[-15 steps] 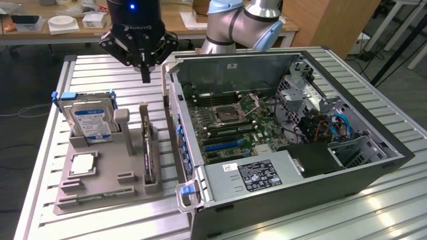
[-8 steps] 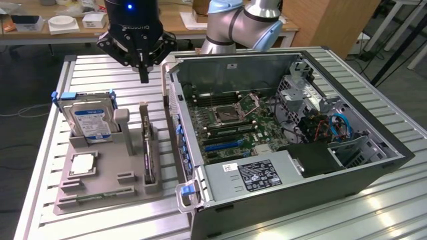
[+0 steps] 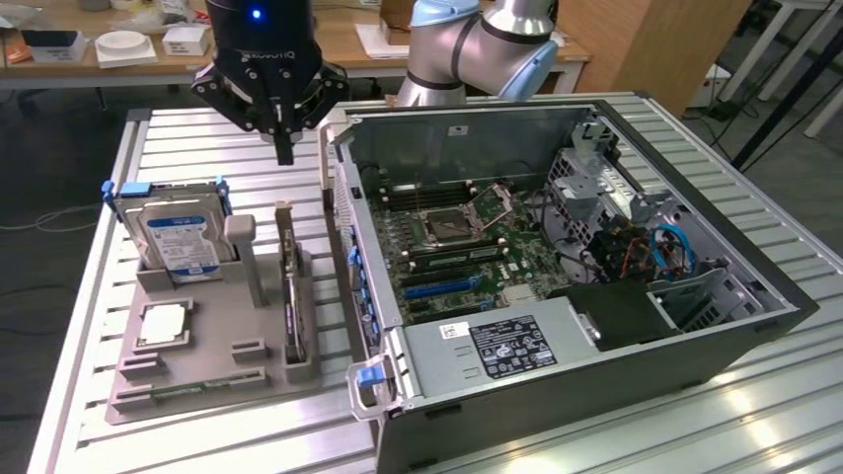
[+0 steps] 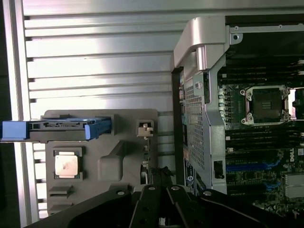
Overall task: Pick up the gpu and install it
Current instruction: 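Pick up the gpu and move the gpu toward the slot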
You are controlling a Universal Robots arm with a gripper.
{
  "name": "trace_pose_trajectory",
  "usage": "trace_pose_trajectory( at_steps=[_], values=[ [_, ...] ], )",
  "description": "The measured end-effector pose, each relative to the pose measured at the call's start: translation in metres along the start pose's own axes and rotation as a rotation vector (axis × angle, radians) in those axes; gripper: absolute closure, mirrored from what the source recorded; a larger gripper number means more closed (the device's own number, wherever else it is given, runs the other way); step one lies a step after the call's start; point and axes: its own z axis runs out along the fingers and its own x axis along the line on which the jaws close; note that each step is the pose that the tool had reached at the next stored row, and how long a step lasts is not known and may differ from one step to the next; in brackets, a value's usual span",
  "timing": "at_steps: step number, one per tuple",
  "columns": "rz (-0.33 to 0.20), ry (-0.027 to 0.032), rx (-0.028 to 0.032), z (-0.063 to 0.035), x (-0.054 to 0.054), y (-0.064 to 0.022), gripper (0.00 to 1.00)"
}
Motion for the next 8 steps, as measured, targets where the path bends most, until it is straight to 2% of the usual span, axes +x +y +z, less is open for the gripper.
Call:
trace_pose_trajectory(
  at_steps=[7, 8],
  values=[
    [0.0, -0.0001, -0.0001, 0.0001, 0.0, -0.0001, 0.89],
    [0.0, -0.0001, -0.0001, 0.0001, 0.0, -0.0001, 0.84]
  ],
)
